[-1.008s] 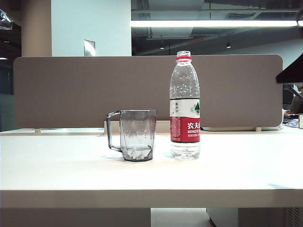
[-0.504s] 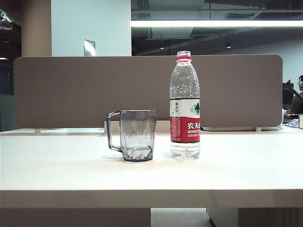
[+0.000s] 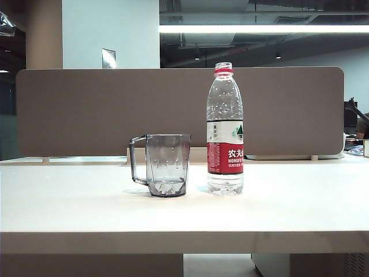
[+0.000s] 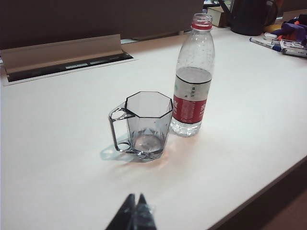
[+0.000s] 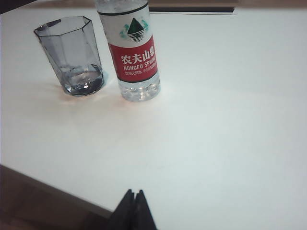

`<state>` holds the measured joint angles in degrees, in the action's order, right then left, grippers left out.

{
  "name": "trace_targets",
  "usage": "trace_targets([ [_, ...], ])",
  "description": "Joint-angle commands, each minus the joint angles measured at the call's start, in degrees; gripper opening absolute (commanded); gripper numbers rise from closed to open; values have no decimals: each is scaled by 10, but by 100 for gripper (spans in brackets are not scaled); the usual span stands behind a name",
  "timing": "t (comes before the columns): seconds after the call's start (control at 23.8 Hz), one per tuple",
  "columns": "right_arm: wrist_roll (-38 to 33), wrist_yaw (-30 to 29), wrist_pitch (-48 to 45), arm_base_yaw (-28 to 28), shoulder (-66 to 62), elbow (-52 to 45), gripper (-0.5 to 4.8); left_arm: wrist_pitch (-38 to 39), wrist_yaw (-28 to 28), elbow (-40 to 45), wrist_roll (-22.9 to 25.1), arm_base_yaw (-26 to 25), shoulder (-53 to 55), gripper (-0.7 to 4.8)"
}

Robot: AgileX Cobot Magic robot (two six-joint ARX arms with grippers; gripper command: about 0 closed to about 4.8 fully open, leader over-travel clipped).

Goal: Pick up the mineral water bottle on the table and pour a little water into the mug.

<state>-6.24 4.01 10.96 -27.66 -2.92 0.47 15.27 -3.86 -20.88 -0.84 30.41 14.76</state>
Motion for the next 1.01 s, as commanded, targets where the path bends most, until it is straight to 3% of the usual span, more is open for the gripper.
trace_targets([
  [0.04,-2,1,-8,8,-12,-4,-5,-7,0,-1,4,0,1,-5],
  [0.42,-2,-1,-8,97,-46,-4,-5,-7,0,-1,4,0,1,-5],
  [1.01,-2,-1,-24,221,29,-4,-5,-7,0,-1,4,0,1,-5],
])
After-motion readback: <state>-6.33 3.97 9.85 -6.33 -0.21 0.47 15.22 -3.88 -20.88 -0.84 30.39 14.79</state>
